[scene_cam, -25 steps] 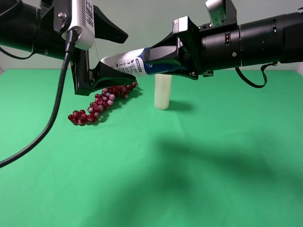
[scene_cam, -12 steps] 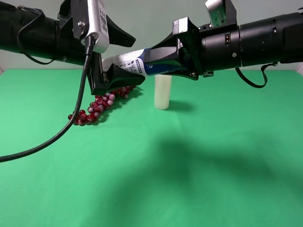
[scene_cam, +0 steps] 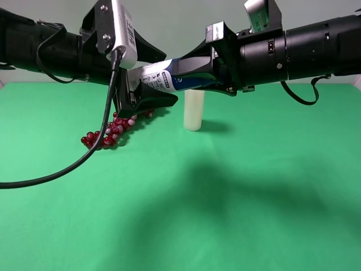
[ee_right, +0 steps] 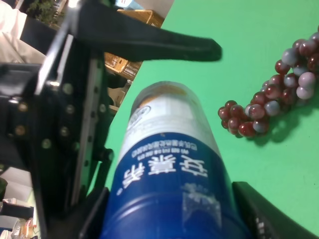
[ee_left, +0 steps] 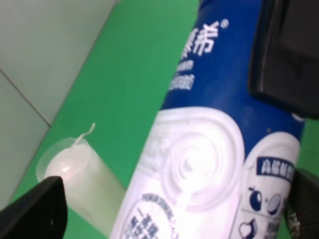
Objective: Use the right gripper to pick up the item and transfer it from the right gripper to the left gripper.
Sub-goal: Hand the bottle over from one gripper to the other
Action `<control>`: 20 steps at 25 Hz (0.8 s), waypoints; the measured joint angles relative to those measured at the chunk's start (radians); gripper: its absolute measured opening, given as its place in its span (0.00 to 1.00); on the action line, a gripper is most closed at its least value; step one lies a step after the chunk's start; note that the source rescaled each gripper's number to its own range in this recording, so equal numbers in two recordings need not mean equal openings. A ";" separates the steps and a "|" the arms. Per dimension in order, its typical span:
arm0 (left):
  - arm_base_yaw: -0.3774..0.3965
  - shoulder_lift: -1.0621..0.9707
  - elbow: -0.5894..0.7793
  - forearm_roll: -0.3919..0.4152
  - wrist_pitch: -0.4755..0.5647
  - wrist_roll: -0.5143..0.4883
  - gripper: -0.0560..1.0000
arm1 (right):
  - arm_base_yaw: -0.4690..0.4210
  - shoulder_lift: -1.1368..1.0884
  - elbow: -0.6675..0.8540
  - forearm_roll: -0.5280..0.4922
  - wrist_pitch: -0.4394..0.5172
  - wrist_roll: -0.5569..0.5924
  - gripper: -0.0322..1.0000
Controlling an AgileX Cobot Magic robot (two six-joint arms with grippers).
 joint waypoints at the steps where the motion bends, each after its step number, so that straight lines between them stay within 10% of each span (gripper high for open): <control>1: 0.000 0.003 0.000 -0.001 0.000 0.000 0.83 | 0.000 0.000 0.000 0.000 0.000 0.000 0.04; 7: 0.000 0.015 0.000 -0.003 0.005 0.000 0.76 | 0.000 0.000 0.000 0.000 -0.001 0.000 0.04; 12: -0.002 0.018 0.001 0.015 0.012 0.030 0.27 | 0.000 0.000 0.000 0.001 -0.004 0.000 0.04; 20: -0.003 0.019 0.001 0.031 0.033 0.038 0.21 | 0.000 0.000 0.000 0.000 -0.004 0.000 0.04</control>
